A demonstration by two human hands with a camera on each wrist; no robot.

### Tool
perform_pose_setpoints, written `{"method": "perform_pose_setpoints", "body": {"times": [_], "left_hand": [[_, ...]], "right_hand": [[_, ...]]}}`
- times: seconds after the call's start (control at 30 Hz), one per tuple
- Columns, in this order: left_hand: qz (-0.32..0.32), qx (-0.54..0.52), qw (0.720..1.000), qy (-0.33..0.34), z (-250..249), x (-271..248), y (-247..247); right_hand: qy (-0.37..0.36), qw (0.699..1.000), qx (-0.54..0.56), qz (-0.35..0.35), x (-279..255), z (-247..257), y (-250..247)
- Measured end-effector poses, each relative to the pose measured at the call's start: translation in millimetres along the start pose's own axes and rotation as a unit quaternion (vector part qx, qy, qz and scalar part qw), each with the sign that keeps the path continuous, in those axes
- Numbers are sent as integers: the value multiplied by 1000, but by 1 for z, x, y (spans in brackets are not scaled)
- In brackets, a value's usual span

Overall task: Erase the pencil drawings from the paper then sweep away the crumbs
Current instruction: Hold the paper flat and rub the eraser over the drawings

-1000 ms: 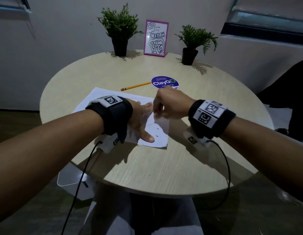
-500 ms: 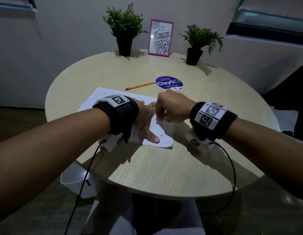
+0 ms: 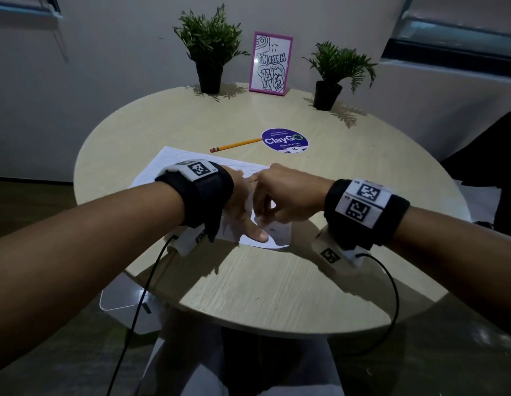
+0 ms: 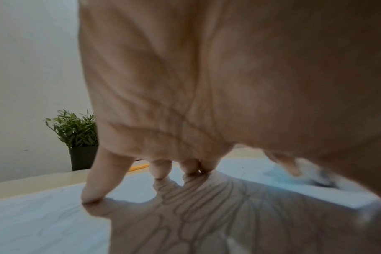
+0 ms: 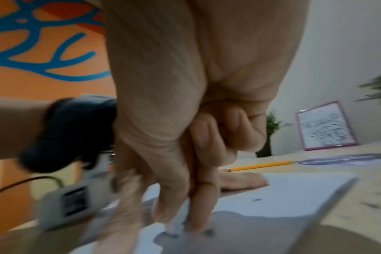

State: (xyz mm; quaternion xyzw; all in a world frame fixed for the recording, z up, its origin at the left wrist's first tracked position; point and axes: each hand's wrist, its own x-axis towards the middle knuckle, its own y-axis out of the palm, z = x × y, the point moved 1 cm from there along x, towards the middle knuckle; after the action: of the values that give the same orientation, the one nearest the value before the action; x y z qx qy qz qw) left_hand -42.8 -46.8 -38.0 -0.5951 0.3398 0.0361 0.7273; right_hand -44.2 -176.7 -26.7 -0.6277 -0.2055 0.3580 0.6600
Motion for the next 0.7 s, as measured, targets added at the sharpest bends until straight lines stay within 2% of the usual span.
{"method": "perform_pose_setpoints", "body": {"times": [0.1, 0.2, 0.27, 0.4, 0.47, 0.6, 0.7], "left_hand": [[-29, -13, 999, 0, 4, 4, 3], [-53, -22, 998, -6, 4, 4, 3], [-42, -24, 999, -7, 5, 5, 4], [-11, 4, 1000, -10, 11, 11, 7], [-12, -9, 1000, -5, 7, 9, 6], [-27, -21, 999, -11, 1, 2, 0], [-1, -29, 999, -19, 4, 1, 1]], "right_hand": [[54, 998, 13, -39, 9, -21, -9], [107, 990, -17, -87, 17, -34, -10], [91, 992, -33, -81, 16, -23, -5], [13, 1000, 19, -8, 4, 1, -1], [26, 999, 28, -11, 8, -10, -5], [99, 993, 21, -61, 18, -32, -11], [48, 998, -11, -44, 12, -6, -5]]}}
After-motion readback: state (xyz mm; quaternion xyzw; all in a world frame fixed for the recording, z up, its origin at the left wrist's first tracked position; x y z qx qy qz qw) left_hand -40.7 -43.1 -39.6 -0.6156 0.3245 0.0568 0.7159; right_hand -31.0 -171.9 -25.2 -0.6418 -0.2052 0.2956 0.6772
